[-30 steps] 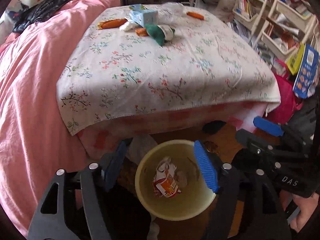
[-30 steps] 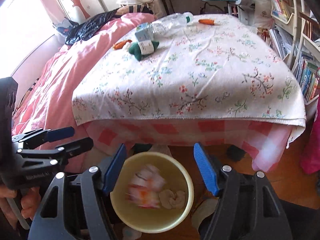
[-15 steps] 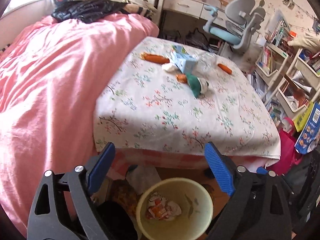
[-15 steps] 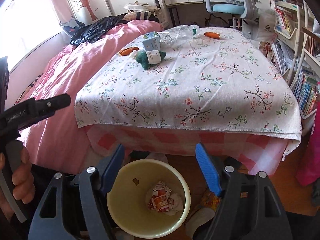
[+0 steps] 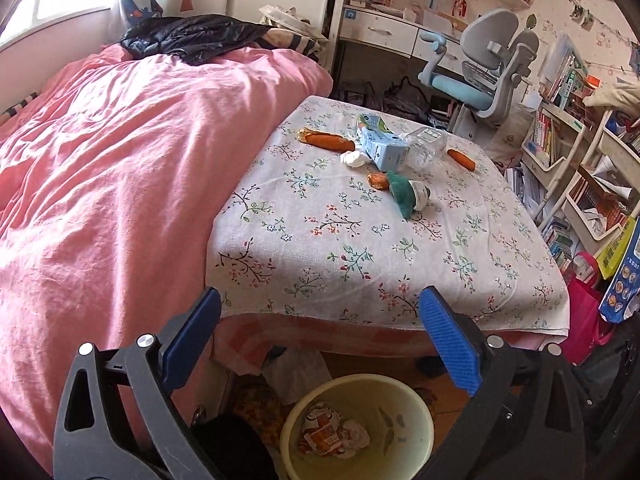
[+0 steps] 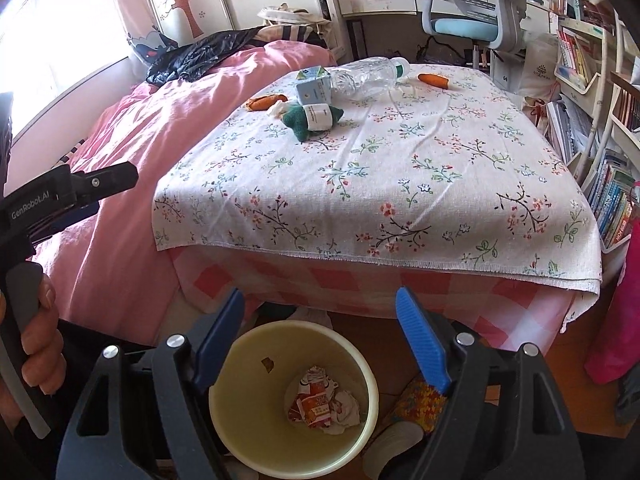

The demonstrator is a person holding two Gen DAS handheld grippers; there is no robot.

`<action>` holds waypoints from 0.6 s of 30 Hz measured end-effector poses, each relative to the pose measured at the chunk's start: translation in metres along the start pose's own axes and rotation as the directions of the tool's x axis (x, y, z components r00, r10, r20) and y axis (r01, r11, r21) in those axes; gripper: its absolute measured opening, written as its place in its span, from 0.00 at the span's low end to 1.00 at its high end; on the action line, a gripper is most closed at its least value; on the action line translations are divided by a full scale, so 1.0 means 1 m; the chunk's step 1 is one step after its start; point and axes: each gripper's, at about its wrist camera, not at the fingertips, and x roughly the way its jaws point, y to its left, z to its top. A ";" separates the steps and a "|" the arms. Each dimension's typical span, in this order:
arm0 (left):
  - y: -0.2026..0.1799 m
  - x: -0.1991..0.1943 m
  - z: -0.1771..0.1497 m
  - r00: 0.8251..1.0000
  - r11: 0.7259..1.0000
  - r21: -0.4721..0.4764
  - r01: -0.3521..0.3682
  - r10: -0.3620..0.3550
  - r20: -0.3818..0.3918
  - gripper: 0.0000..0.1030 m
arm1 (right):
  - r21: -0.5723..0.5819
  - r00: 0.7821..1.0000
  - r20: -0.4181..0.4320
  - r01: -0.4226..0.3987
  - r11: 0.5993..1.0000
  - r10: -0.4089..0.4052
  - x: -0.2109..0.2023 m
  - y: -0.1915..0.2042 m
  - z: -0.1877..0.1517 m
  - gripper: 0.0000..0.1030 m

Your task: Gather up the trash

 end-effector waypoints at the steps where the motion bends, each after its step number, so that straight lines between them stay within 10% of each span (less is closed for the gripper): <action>1: 0.000 0.000 0.000 1.000 1.000 -0.002 0.000 0.000 0.001 0.93 | 0.000 1.000 0.001 0.000 1.000 0.000 0.000 0.000 0.000 0.73; 18: 0.001 -0.005 -0.002 1.000 0.999 -0.030 0.010 -0.009 0.028 0.93 | -0.020 1.000 0.024 0.001 1.000 0.000 -0.004 0.009 0.002 0.73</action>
